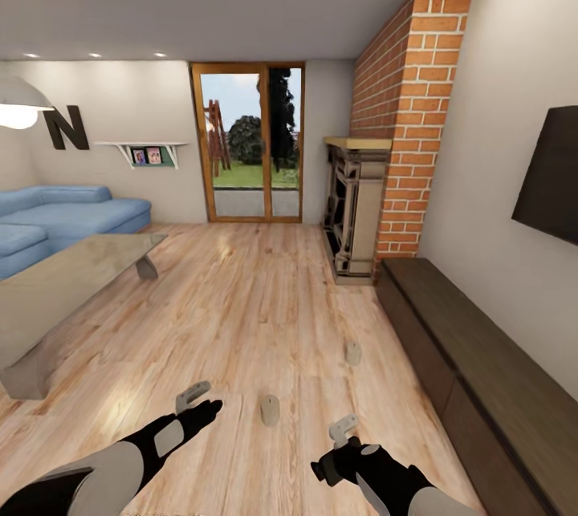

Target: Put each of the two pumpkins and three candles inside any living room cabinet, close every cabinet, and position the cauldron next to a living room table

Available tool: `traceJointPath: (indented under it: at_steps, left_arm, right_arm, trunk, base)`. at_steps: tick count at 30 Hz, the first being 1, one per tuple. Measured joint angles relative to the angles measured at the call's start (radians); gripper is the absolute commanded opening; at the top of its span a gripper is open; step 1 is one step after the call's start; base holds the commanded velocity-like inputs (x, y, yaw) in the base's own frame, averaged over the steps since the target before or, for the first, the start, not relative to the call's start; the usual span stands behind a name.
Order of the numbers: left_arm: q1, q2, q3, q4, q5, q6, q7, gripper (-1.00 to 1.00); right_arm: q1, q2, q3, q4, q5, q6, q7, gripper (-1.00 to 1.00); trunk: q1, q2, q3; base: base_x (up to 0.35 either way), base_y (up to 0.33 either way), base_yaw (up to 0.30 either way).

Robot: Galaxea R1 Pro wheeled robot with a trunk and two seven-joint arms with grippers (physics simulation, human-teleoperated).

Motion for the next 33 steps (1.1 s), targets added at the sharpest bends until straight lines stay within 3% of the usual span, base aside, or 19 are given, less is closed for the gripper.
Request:
traceJointPath:
  at_steps: [15,25,33]
  left_arm:
    - [0.000,0.000,-0.004,0.007,0.015,-0.010,0.000,1.00]
    - [0.000,0.001,-0.002,0.008,0.017,-0.010,0.000,1.00]
    - [0.000,0.001,-0.002,0.008,0.017,-0.010,0.001,1.00]
  right_arm:
    - [0.000,0.002,0.005,0.001,0.000,0.000,0.000,1.00]
    - [0.000,0.004,0.006,0.002,0.001,0.000,-0.001,1.00]
    - [0.000,0.001,0.005,0.001,0.001,0.000,-0.001,1.00]
  trunk:
    - [-0.004,0.007,0.007]
    - [-0.005,0.007,0.008]
    - [-0.005,0.007,0.008]
  base:
    - [0.006,0.000,0.272]
    - [0.296,0.001,0.277]
    - [0.335,0.079,0.087]
